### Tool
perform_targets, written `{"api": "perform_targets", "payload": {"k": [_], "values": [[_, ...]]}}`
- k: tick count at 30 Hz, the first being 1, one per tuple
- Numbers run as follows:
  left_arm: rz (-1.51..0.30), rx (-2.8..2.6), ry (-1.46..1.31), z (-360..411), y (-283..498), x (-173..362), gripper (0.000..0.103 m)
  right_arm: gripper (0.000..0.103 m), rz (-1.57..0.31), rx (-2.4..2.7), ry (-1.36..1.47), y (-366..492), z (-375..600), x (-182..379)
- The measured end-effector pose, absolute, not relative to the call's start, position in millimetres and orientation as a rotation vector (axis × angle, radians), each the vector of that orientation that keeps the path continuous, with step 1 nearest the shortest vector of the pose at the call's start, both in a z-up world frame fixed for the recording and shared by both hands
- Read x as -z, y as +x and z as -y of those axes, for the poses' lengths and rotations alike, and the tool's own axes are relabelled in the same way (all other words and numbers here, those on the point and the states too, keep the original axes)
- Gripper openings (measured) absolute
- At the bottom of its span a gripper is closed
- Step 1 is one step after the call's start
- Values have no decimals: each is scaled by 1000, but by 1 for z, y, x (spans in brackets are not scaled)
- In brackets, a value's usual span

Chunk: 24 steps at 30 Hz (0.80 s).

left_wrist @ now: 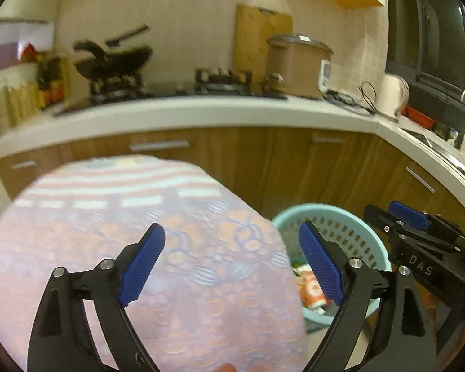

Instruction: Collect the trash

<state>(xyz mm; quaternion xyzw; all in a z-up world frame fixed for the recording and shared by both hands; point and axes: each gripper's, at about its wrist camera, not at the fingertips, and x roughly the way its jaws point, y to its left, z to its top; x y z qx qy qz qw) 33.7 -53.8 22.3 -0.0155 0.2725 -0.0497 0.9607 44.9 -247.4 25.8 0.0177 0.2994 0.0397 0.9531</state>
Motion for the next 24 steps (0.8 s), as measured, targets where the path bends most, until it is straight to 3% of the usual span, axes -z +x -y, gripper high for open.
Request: {"api": "perform_targets", "payload": {"k": [24], "values": [[-449,30,-85,12,-12,-46,90,46,-459,-86,25,3,210,-59]]}}
